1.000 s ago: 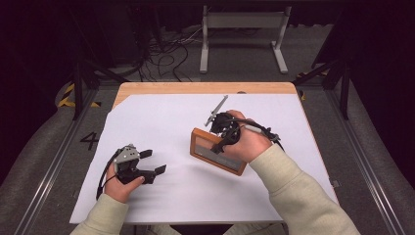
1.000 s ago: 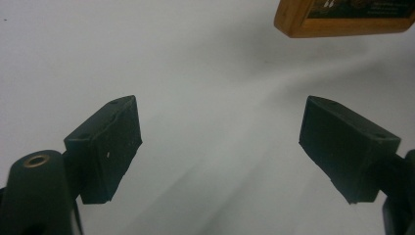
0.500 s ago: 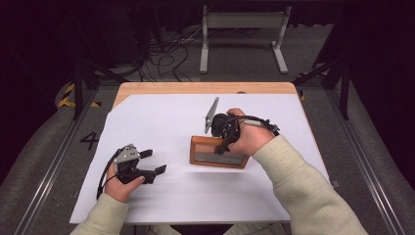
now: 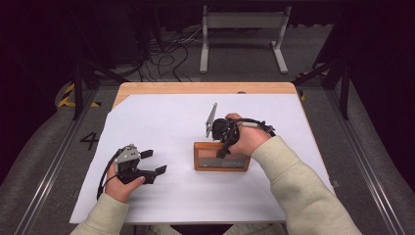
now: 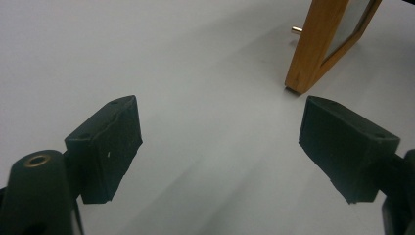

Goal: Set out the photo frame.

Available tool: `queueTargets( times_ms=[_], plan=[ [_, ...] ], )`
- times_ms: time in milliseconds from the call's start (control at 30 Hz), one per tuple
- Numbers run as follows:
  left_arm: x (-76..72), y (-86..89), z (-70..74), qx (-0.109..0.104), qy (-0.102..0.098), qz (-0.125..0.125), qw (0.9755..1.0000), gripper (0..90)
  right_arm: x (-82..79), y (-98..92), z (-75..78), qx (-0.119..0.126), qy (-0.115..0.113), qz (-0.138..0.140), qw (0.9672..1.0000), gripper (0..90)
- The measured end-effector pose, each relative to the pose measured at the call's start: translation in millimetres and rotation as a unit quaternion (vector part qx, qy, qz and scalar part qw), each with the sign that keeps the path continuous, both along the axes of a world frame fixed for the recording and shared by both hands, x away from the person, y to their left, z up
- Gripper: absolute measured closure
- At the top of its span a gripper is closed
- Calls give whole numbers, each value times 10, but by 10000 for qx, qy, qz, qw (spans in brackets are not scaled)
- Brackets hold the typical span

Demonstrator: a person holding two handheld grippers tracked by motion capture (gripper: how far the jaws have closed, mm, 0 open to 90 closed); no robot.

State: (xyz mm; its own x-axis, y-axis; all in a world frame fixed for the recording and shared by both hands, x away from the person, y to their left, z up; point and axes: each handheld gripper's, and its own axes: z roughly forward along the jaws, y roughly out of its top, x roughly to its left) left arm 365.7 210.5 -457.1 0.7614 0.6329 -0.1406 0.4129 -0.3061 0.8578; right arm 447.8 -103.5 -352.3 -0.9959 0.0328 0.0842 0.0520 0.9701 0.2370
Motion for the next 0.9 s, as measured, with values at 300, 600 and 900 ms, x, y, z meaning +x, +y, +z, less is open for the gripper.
queueTargets(
  times_ms=[300,600,900],
  plan=[
    [-1,-6,-3,3,35,-24,10000,163,24,-29,-11,143,9,115,9998,716],
    [-2,-4,-4,-6,41,-4,10000,163,111,-91,7,489,-417,-593,9962,495],
    [-2,1,-2,7,17,-3,10000,161,154,-193,14,916,-671,-1154,9868,306]
  ],
)
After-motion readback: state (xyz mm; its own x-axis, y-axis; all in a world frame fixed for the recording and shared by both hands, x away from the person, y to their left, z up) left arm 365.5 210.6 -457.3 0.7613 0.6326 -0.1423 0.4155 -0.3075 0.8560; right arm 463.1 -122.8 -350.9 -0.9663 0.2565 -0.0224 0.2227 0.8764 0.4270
